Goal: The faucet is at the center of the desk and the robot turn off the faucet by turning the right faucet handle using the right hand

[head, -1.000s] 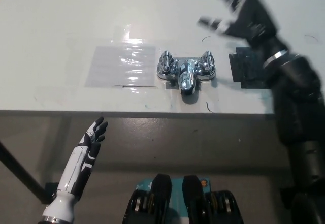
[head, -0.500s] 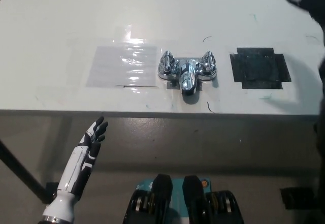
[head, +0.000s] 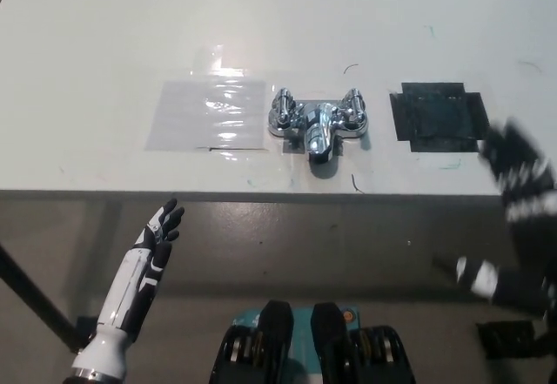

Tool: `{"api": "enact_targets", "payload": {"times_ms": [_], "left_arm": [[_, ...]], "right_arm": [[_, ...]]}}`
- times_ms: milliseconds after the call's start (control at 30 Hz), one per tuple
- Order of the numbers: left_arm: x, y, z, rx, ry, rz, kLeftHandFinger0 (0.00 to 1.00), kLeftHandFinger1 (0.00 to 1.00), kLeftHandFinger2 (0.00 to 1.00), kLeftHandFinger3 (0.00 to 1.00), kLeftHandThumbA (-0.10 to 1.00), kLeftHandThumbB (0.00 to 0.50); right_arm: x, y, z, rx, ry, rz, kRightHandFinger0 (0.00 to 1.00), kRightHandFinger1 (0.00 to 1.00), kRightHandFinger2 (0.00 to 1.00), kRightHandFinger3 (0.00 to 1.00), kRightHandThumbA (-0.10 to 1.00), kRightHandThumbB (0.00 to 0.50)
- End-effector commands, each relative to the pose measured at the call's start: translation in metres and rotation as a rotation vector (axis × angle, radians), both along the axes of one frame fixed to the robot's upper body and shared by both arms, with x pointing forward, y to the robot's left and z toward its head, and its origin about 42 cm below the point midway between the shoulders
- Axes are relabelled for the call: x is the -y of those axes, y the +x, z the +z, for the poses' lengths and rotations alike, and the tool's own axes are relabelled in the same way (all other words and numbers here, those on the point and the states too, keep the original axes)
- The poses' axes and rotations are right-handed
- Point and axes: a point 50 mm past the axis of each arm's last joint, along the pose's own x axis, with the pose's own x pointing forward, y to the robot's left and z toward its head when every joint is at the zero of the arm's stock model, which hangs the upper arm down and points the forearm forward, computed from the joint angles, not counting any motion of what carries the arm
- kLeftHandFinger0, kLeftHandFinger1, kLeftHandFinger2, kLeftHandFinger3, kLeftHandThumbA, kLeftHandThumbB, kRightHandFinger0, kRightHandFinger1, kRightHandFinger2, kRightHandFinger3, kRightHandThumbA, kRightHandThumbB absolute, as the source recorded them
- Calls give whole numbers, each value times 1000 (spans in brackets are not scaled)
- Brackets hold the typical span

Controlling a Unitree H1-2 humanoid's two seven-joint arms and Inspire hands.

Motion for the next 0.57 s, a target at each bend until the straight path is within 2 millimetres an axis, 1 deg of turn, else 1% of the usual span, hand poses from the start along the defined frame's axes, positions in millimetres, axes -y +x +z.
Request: {"api": "enact_targets", "payload": {"times_ms": [0,67,133,200,233,267,367,533], "left_arm": [[-4,0,11,59,18,-17,1000,1000,1000,1000,1000,224],[-3,-2,10,52,20,-20,1000,1000,1000,1000,1000,227],[-3,-6,7,42,24,-19,1000,1000,1000,1000,1000,226],[-3,-5,6,45,31,-20,1000,1000,1000,1000,1000,220],[-4,-5,7,47,38,-22,1000,1000,1000,1000,1000,216],[-4,-5,7,47,43,-23,1000,1000,1000,1000,1000,223],[-5,-4,7,47,55,-29,1000,1000,1000,1000,1000,217],[-3,-1,7,55,67,-42,1000,1000,1000,1000,1000,212]], "right_arm": [[-5,-14,-29,59,-48,-44,1000,1000,1000,1000,1000,299],[-7,-22,-52,-17,-46,-64,1000,1000,1000,1000,1000,306],[-9,-27,-66,-58,-37,-64,1000,1000,1000,1000,1000,293],[-12,-28,-78,-88,-34,-66,1000,1000,1000,1000,1000,286],[-14,-27,-82,-101,-29,-68,1000,1000,1000,1000,1000,286],[-15,-26,-87,-112,-19,-68,1000,1000,1000,1000,1000,269],[-18,-23,-94,-122,-18,-73,1000,1000,1000,1000,1000,248],[-19,-21,-97,-128,-15,-79,1000,1000,1000,1000,1000,233]]}}
